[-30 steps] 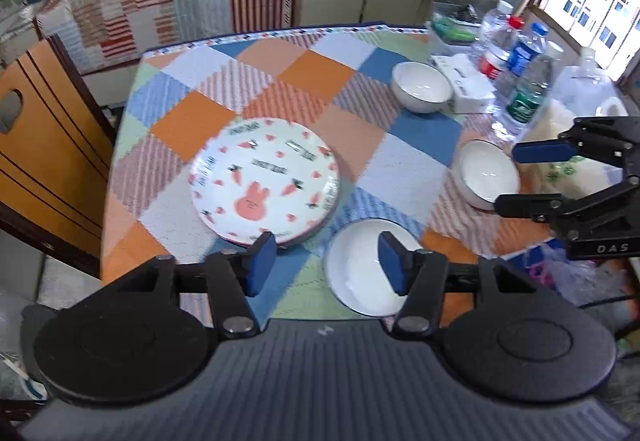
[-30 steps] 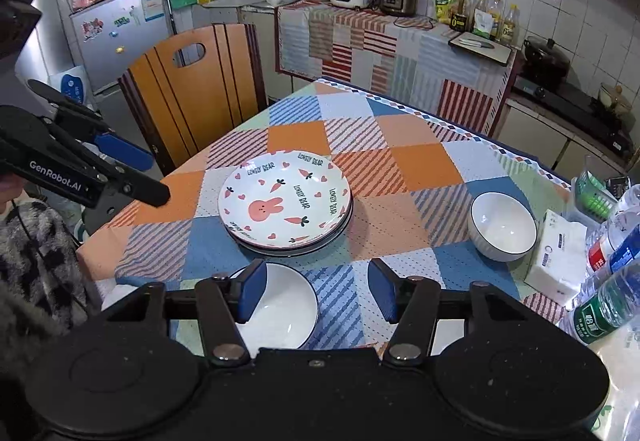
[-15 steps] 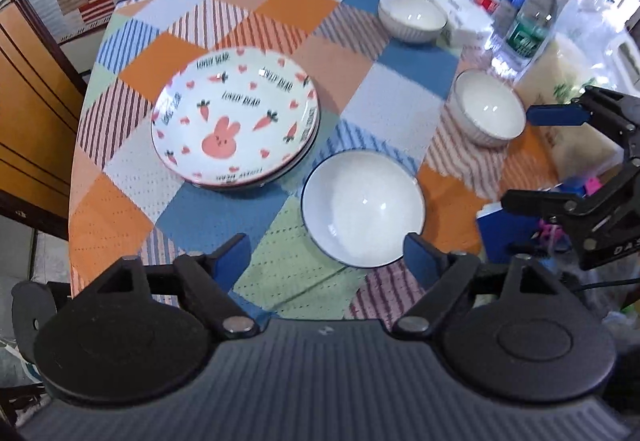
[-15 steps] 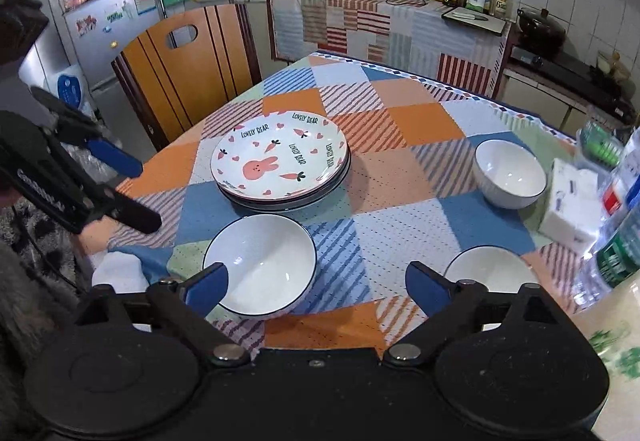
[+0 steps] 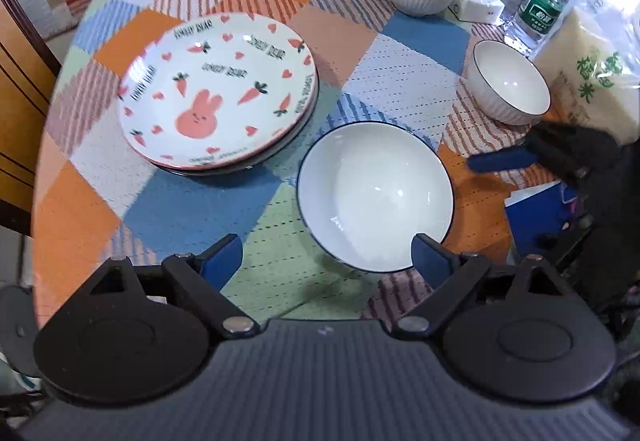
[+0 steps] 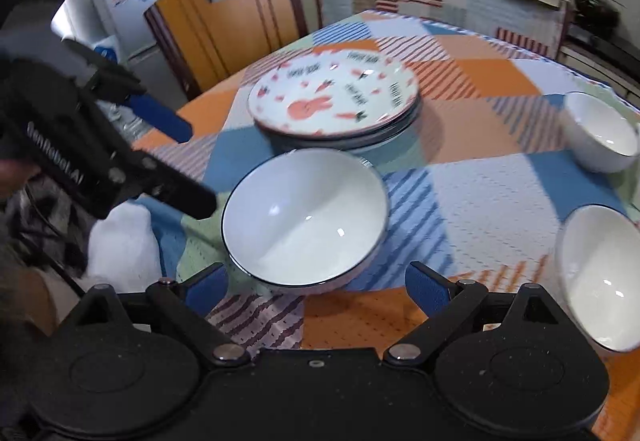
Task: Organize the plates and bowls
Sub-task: 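Close both grippers on the bowl rim and lift the bowl, then carry the bowl beside another white bowl, set it down, open both grippers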
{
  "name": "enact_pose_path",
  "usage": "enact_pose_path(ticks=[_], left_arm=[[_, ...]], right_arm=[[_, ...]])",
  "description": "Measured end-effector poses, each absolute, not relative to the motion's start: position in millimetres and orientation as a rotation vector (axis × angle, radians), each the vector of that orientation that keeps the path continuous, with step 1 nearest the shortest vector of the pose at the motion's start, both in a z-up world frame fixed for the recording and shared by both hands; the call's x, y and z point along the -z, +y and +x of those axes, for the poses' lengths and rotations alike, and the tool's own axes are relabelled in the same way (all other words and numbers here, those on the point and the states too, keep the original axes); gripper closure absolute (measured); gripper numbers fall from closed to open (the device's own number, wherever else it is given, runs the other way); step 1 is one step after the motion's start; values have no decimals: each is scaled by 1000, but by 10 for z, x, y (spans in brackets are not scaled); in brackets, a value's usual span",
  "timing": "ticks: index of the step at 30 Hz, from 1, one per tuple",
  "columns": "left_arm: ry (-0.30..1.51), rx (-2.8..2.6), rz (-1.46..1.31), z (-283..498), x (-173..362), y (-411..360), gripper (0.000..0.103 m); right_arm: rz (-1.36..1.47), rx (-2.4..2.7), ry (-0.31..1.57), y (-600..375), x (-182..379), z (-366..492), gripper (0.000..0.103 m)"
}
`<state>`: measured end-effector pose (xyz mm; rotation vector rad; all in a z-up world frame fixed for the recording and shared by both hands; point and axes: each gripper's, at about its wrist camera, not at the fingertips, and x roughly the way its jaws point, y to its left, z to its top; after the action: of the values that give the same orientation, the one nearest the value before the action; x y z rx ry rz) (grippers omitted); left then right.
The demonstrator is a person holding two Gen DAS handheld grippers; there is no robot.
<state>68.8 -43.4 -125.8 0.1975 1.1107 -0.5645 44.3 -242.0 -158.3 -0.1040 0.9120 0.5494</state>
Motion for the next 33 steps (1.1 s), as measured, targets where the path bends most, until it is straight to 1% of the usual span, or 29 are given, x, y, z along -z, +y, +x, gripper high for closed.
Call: enact_pose_path(ticks=[5, 7, 9, 10, 11, 13, 15, 16, 18, 23, 26, 33], left_arm=[[1112, 550, 198, 753, 1430, -514, 15], [1120, 554, 168, 786, 1485, -528, 22], [1145, 565, 130, 827, 1553, -537, 41], [1162, 569, 110, 850, 1589, -540, 45], [1175, 573, 92, 871, 1629, -544, 54], [1188, 549, 71, 911, 1698, -542, 60], [1198, 531, 61, 944, 1743, -529, 72], [1202, 525, 58, 959, 1755, -513, 75], [1213, 516, 61, 989, 1779, -488, 85], [1239, 491, -21, 1041, 1821, -420, 86], [1240, 496, -4, 1028, 1802, -454, 86], [1174, 530, 78, 1000, 1588, -650, 85]], right_arm=[[-109, -536, 908, -2240, 1826, 522, 6], [-97, -541, 897, -2202, 1892, 543, 6], [-87, -527, 892, -2173, 1947, 561, 4], [-98, -530, 894, -2155, 1967, 564, 4], [-111, -536, 898, -2143, 1982, 573, 4], [-111, -545, 892, -2163, 1982, 582, 5], [-101, -556, 900, -2183, 1968, 601, 5], [-96, -561, 901, -2193, 1965, 610, 5], [-93, -574, 905, -2202, 1976, 619, 5], [-104, -584, 920, -2166, 2034, 667, 7], [-104, -577, 907, -2173, 2012, 643, 7], [-76, -531, 872, -2274, 1882, 589, 7]])
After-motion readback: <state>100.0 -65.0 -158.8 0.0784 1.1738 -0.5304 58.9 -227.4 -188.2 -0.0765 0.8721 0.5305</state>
